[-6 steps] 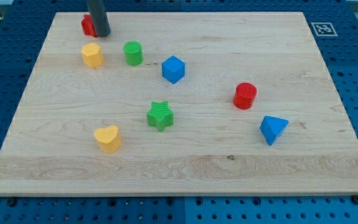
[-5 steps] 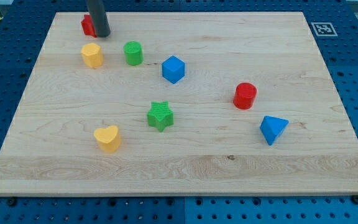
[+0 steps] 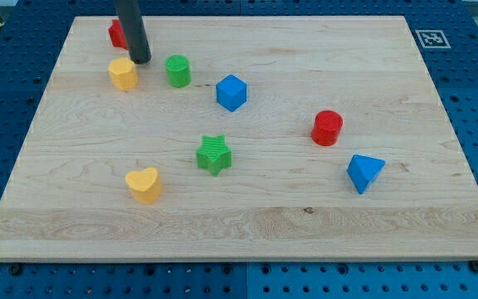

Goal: Slide the yellow hexagon closer to the red star

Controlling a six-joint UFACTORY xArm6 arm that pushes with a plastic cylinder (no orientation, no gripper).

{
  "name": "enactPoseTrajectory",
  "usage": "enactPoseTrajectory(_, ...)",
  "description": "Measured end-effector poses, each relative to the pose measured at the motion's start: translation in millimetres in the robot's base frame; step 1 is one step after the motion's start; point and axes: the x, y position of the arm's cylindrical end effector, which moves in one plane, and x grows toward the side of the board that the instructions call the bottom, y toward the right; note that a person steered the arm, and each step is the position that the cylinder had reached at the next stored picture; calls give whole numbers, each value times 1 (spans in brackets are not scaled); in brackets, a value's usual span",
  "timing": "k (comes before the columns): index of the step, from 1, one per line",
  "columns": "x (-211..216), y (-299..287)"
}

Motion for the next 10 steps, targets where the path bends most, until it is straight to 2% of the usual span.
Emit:
enactPoseTrajectory(2,14,20)
enactPoseTrajectory(5,91,23)
enactPoseTrajectory(7,79,-32)
enactPoseTrajectory(8,54,-32)
enactPoseTrajectory(10,31,-29)
